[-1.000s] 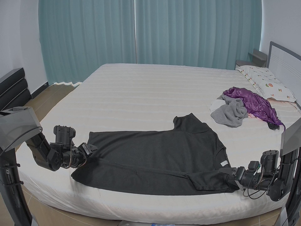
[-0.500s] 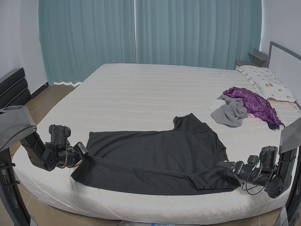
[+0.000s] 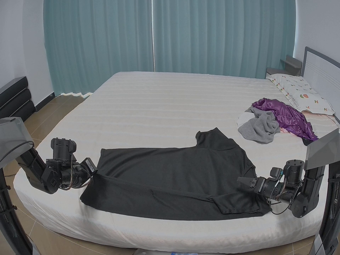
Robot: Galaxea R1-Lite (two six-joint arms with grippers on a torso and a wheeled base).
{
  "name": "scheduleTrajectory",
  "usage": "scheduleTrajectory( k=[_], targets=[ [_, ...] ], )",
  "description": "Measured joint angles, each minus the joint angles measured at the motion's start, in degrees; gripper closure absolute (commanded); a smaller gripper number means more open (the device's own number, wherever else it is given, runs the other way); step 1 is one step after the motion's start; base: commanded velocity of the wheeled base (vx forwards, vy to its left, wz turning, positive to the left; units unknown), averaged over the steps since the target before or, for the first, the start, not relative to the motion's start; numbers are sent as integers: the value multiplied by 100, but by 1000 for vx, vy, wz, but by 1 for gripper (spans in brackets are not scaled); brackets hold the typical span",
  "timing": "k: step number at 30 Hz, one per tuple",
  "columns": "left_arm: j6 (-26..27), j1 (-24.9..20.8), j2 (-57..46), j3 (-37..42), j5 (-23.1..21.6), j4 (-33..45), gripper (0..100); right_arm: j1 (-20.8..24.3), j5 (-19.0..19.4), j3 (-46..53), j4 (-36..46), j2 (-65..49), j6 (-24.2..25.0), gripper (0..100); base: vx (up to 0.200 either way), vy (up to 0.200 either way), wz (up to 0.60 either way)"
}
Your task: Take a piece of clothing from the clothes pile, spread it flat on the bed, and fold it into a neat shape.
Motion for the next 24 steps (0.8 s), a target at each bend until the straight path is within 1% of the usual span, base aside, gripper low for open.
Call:
scheduleTrajectory(
  k=[5,11,15,20,21,24],
  targets=[
    [0,-7,-30,11,0,0,100,-50,22,-55,0,154,-165,0,0,0,0],
    [-2,-9,-41,15,-1,0,100,-144,28,-46,2,206,-208,0,0,0,0],
    [0,-9,-48,15,-1,6,100,-273,79,-24,-2,212,-255,0,0,0,0],
    [-2,-7,-50,11,-1,6,100,-311,145,83,-4,261,-293,0,0,0,0],
    [-2,-7,-50,11,-1,6,100,-317,171,102,-4,267,-295,100,0,0,0],
    [0,-7,-52,11,-1,6,100,-322,228,144,-2,280,-308,100,0,0,0]
  ],
)
